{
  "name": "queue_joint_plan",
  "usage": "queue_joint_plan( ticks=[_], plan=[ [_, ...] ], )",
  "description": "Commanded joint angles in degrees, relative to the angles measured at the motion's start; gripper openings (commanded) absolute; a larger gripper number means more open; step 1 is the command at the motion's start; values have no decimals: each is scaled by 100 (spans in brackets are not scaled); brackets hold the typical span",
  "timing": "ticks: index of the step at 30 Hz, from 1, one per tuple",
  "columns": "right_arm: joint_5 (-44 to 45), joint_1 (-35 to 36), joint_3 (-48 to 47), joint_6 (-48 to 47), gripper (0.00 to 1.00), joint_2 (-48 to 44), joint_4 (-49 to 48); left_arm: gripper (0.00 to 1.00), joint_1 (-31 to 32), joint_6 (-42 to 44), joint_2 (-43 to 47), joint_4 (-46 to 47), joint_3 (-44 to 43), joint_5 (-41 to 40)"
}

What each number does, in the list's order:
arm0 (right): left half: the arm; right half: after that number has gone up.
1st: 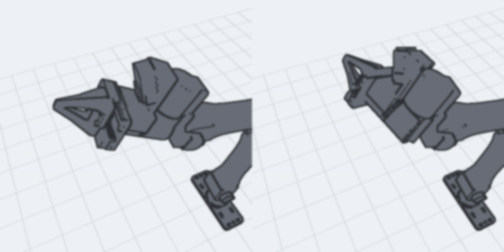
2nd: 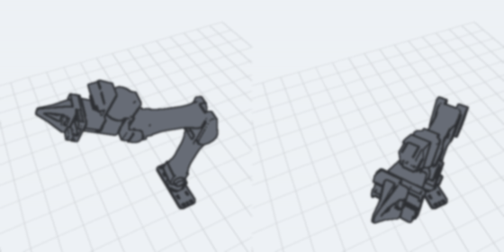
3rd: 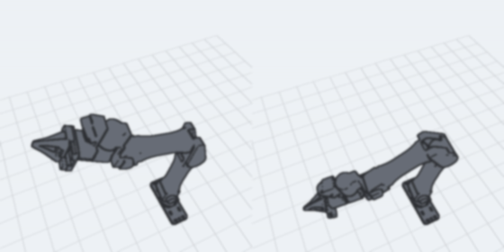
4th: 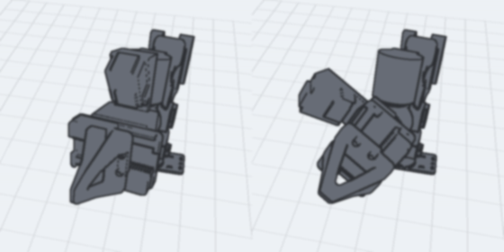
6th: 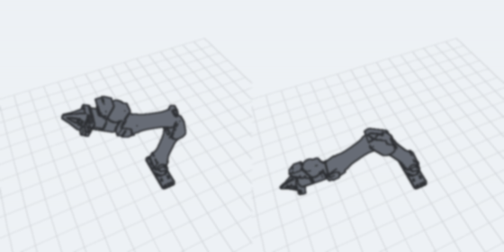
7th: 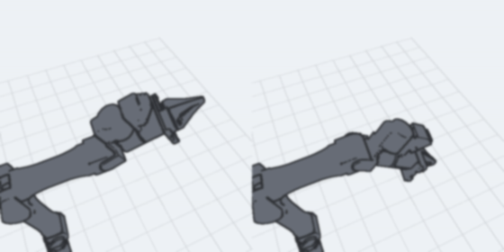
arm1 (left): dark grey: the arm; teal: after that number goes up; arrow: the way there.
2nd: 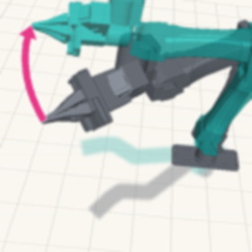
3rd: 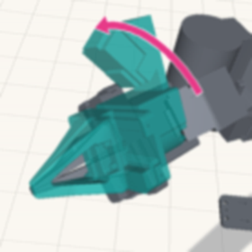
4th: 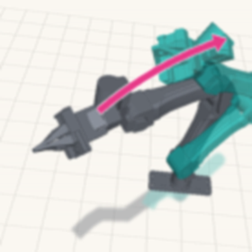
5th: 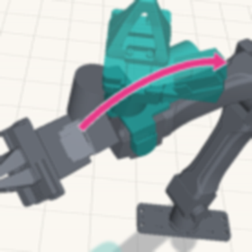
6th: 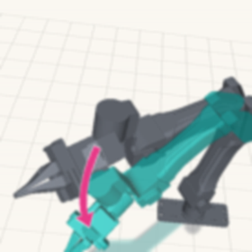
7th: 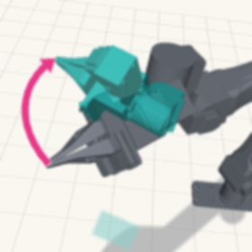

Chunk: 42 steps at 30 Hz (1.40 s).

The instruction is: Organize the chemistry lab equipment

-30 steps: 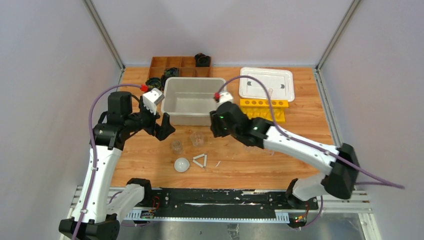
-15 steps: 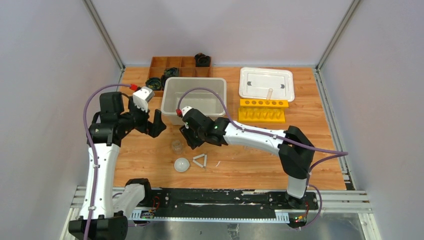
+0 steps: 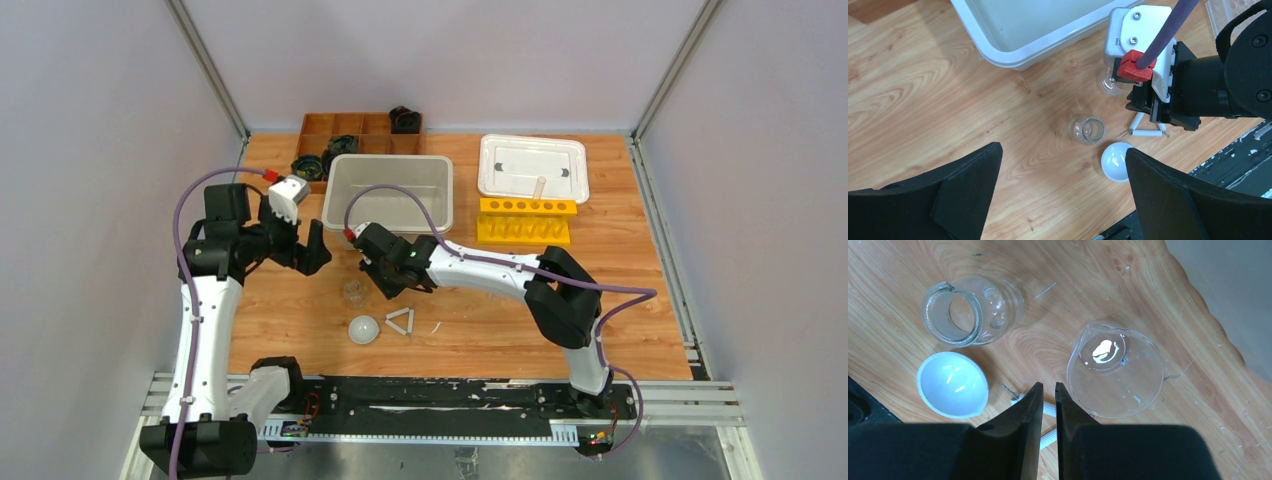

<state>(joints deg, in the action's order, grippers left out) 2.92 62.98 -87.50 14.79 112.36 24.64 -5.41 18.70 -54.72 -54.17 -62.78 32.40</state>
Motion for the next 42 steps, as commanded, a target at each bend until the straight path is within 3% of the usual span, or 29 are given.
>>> queue_joint_plan(
  ticks=[1, 6, 9, 13, 19, 29, 35, 40, 42],
  plan=[
    [209, 39, -259, -178, 16, 166, 262, 100, -39, 69, -19, 11, 71, 93],
    [236, 47, -339, -233, 8, 135, 407, 100, -37, 3, 4, 8, 67, 192],
    [236, 77, -371, -270, 9, -73, 489, 100, -35, -12, 5, 6, 52, 221],
    [306, 132, -434, -419, 27, -464, 524, 100, -39, -15, 46, 11, 24, 222],
    [436, 128, -648, -665, 45, -559, 523, 100, -233, -38, -92, 4, -25, 188],
    [640, 125, -721, -841, 52, 118, 524, 100, -641, 165, -106, -76, 83, 259],
    [560, 127, -854, -828, 46, 511, 524, 100, -654, 176, -79, -76, 159, 257],
    [647, 124, -868, -844, 25, 597, 524, 100, -654, 209, -39, -76, 176, 265],
    [694, 126, -846, -888, 10, 564, 528, 100, -653, 204, -43, -76, 177, 273]
  ],
)
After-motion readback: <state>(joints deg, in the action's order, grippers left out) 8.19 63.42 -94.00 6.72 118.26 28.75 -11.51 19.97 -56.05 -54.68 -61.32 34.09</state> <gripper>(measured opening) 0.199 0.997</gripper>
